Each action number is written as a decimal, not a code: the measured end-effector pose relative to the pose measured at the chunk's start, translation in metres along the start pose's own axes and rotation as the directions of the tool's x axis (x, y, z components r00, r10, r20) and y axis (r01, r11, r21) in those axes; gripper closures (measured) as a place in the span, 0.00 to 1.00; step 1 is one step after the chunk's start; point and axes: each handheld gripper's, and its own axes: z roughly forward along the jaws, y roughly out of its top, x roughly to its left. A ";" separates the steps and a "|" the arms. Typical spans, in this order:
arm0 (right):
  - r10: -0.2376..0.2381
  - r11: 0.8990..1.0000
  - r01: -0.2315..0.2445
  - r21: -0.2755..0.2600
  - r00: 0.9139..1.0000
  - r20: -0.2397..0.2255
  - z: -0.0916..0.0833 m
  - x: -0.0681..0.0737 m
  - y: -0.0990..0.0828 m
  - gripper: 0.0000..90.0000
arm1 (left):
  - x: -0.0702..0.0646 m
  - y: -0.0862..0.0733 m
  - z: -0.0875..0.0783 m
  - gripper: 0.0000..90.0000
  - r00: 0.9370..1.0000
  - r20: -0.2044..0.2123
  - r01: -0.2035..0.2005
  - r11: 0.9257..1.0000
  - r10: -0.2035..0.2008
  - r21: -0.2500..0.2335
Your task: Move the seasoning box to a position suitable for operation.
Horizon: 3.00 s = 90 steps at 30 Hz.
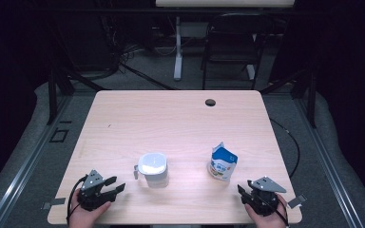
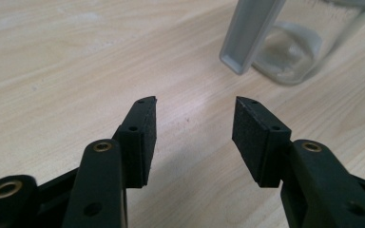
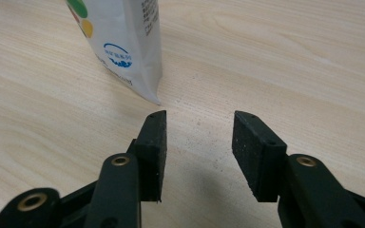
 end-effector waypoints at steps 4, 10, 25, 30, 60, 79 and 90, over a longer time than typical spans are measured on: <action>-0.029 1.000 0.029 -0.006 1.000 -0.004 -0.003 0.003 0.003 0.67 | -0.001 0.004 -0.005 0.53 1.000 0.009 0.015 0.999 -0.014 -0.036; -0.082 0.997 0.082 -0.011 0.997 -0.006 -0.007 0.011 0.006 0.72 | -0.001 0.007 -0.009 0.59 0.999 0.025 0.034 0.999 -0.033 -0.034; -0.037 0.998 0.035 -0.049 0.998 -0.055 -0.010 0.012 0.008 0.58 | -0.008 0.021 -0.006 0.59 0.999 0.045 0.034 0.997 -0.031 -0.074; -0.070 0.997 0.067 -0.042 0.995 -0.069 -0.012 0.013 0.008 0.61 | -0.015 0.030 -0.001 0.59 0.999 0.039 0.012 0.998 -0.010 -0.055; -0.092 0.993 0.081 -0.091 0.988 -0.120 -0.020 0.017 0.004 0.65 | -0.033 0.056 0.036 0.75 0.995 0.015 -0.102 0.995 0.102 -0.011; -0.170 0.985 0.154 -0.081 0.951 -0.258 -0.030 0.048 0.032 0.66 | -0.053 0.060 0.037 0.77 0.987 0.034 -0.160 0.987 0.159 0.025; -0.274 0.961 0.249 -0.120 0.914 -0.299 -0.009 0.095 0.065 0.66 | -0.067 0.063 0.042 0.77 0.975 0.077 -0.211 0.977 0.209 0.025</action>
